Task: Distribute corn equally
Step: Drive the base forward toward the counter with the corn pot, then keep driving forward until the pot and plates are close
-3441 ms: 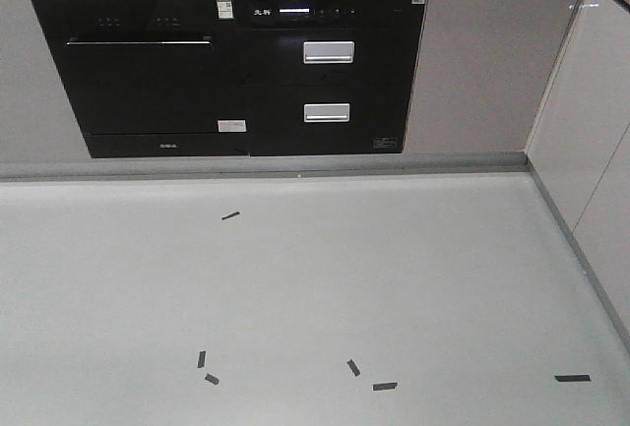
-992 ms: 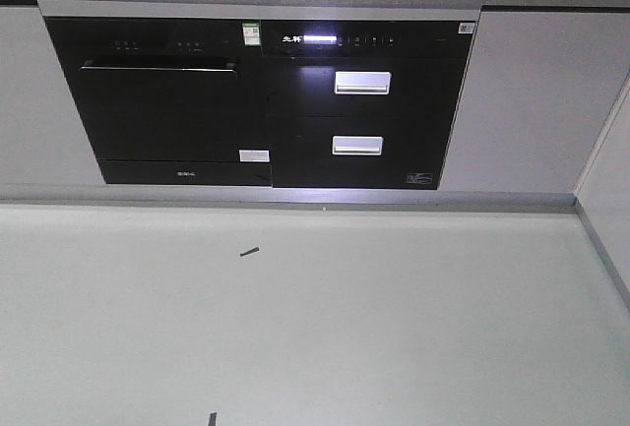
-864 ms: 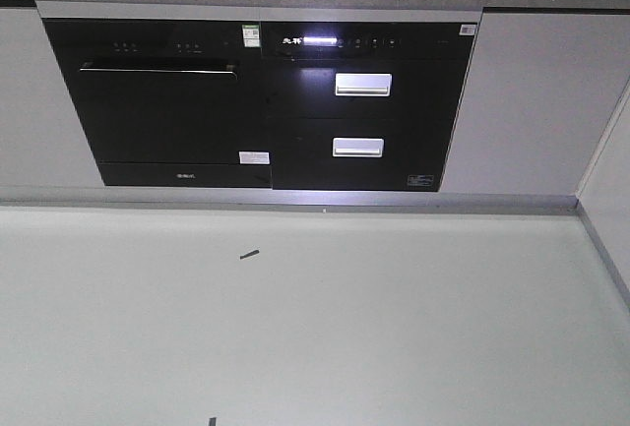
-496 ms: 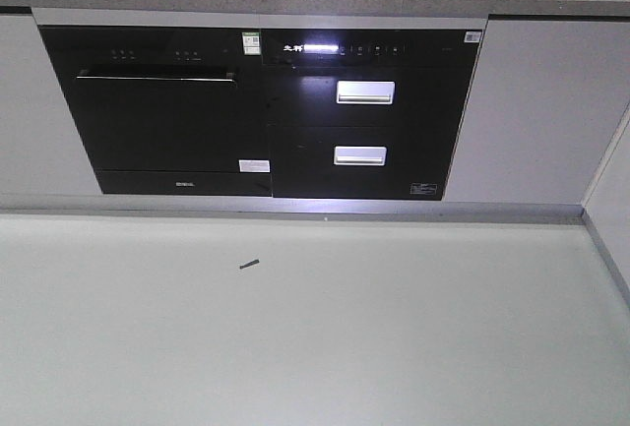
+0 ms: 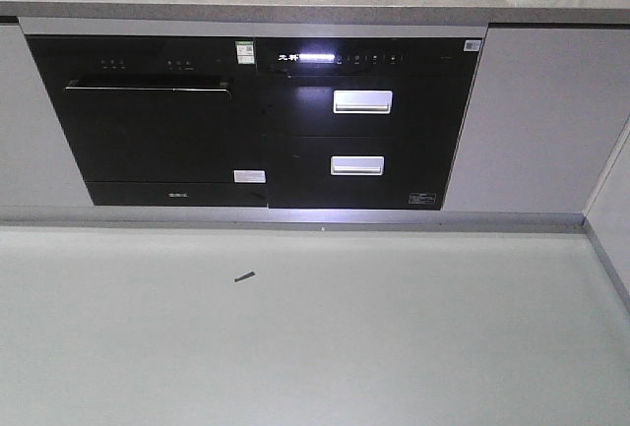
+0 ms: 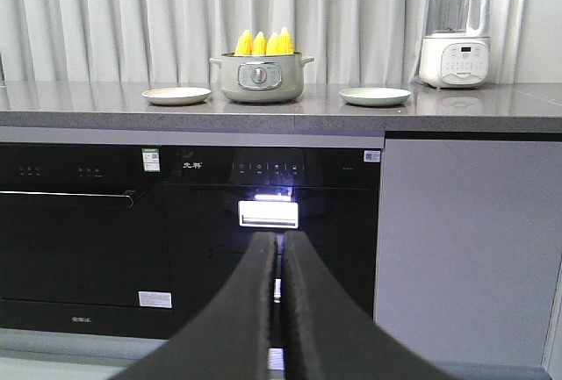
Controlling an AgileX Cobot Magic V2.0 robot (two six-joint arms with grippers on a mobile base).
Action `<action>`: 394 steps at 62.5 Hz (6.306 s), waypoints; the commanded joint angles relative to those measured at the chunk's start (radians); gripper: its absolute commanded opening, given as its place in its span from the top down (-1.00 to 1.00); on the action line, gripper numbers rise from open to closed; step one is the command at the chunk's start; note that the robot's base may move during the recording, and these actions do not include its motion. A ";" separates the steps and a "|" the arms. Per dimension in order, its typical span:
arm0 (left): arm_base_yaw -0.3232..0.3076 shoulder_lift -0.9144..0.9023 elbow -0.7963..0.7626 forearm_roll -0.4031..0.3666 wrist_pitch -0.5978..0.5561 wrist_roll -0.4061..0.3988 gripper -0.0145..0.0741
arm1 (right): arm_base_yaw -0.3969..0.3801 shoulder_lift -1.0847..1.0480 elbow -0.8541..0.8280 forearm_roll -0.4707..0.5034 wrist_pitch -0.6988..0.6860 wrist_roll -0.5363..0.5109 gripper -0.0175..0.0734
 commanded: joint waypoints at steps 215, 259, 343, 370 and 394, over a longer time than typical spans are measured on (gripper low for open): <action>0.002 -0.016 0.013 -0.008 -0.068 0.001 0.69 | -0.006 0.011 0.010 -0.003 -0.079 0.000 0.63; 0.002 -0.016 0.013 -0.008 -0.068 0.001 0.69 | -0.006 0.011 0.010 -0.003 -0.079 0.000 0.63; 0.002 -0.016 0.013 -0.008 -0.068 0.001 0.69 | -0.006 0.011 0.010 -0.003 -0.079 0.000 0.63; 0.002 -0.016 0.013 -0.008 -0.068 0.001 0.69 | -0.006 0.011 0.010 -0.003 -0.079 0.000 0.63; 0.002 -0.016 0.013 -0.008 -0.068 0.001 0.69 | -0.006 0.011 0.010 -0.003 -0.079 0.000 0.63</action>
